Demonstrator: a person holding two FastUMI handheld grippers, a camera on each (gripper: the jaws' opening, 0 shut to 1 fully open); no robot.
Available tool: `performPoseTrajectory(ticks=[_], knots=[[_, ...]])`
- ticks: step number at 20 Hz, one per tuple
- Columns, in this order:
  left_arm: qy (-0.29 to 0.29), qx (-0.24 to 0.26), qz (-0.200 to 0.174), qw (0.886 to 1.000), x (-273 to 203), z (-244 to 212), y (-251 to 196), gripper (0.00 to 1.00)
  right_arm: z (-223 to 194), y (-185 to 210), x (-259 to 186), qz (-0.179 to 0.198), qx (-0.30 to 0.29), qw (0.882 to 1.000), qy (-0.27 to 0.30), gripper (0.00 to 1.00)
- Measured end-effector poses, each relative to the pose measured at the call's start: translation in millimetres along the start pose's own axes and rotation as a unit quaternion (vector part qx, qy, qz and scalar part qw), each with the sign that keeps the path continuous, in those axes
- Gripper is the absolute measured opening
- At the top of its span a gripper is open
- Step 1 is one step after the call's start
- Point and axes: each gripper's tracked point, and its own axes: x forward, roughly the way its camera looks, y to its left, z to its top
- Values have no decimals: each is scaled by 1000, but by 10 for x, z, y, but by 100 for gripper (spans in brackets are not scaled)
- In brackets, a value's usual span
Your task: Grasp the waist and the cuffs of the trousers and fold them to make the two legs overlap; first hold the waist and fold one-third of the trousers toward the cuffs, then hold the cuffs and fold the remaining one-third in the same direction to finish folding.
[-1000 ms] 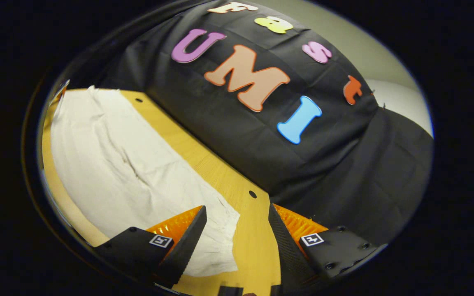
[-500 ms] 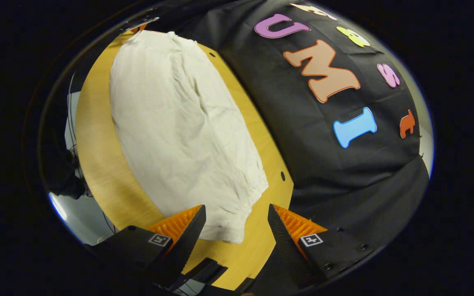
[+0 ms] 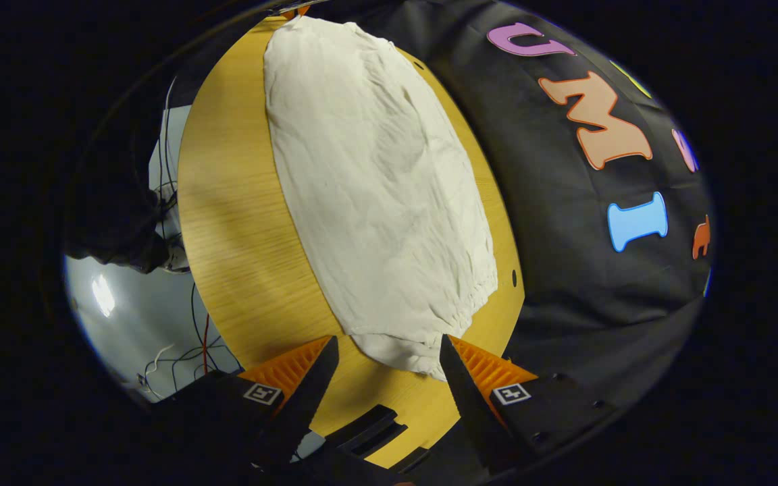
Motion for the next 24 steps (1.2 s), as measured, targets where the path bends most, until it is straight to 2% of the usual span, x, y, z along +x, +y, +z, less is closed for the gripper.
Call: performPoseTrajectory(ticks=[5,6,10,11,12,14,15,16,17,18,19,23,24], knots=[[4,-2,-1,1000,-4,0,2,0,3,-45,158,0,-4,1000,1,91],[5,-5,1,1000,-3,3,0,0,22,-59,182,-3,-10,1000,0,85],[12,-17,7,1000,6,-14,3,0,67,-58,295,-17,-39,999,0,75],[13,-18,9,1000,7,-6,3,0,81,-44,325,-16,-39,999,2,70],[15,-18,10,1000,7,0,2,0,74,-24,355,-12,-37,999,5,60],[18,-23,10,1000,9,-3,0,0,75,44,411,-3,-43,999,8,32],[20,-27,10,999,9,-5,-3,0,69,82,405,4,-50,999,10,27],[23,-32,9,999,1,5,-12,0,61,34,447,-3,-57,998,10,12],[26,-41,9,999,-12,4,-9,0,49,58,391,1,-51,999,11,1],[29,-50,13,998,-20,6,12,0,34,60,385,11,-37,999,14,8],[32,-58,22,998,-61,5,56,0,48,10,369,13,-24,1000,11,8],[39,-91,76,992,-206,9,405,0,139,-403,250,-38,-7,999,-14,8],[46,-100,87,990,-253,16,477,0,172,-487,229,-49,4,999,-21,5]])
